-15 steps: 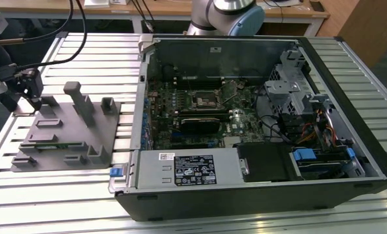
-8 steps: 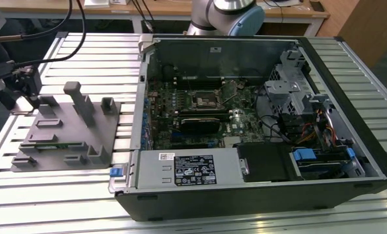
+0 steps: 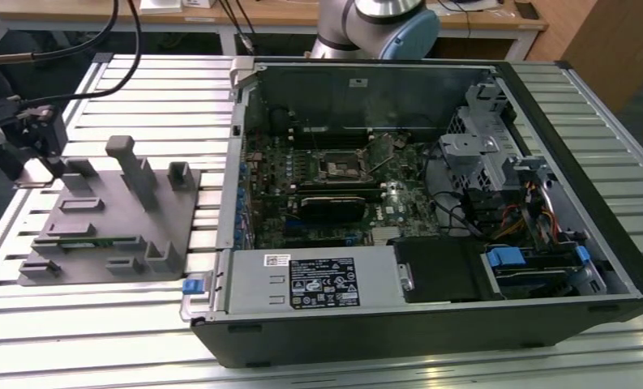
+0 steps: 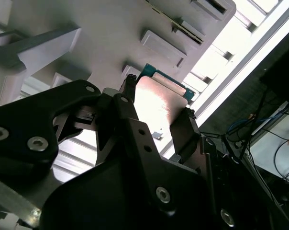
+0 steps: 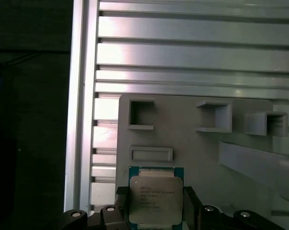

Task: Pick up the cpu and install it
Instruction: 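Pick up the cpu and move it towards the insertion slot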

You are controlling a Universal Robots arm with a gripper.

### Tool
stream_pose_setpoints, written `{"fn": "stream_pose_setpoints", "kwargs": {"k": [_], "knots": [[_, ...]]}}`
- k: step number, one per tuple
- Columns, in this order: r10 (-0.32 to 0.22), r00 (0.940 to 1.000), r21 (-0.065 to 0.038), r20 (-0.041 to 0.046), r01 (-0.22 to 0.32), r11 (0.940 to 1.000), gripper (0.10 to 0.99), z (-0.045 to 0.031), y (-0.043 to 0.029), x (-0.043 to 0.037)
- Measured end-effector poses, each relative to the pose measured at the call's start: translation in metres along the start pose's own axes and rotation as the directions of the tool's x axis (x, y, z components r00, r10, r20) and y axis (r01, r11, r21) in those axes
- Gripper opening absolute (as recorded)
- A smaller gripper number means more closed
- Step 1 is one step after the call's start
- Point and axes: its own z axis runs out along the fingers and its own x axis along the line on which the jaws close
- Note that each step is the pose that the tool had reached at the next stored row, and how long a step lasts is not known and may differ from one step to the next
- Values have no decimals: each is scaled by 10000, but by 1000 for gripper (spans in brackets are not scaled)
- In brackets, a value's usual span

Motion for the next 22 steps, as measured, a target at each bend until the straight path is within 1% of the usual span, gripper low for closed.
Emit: {"fn": "stream_pose_setpoints", "kwargs": {"k": [22], "knots": [[0,10000,0,0,0,10000,541,-137,5,-2]]}}
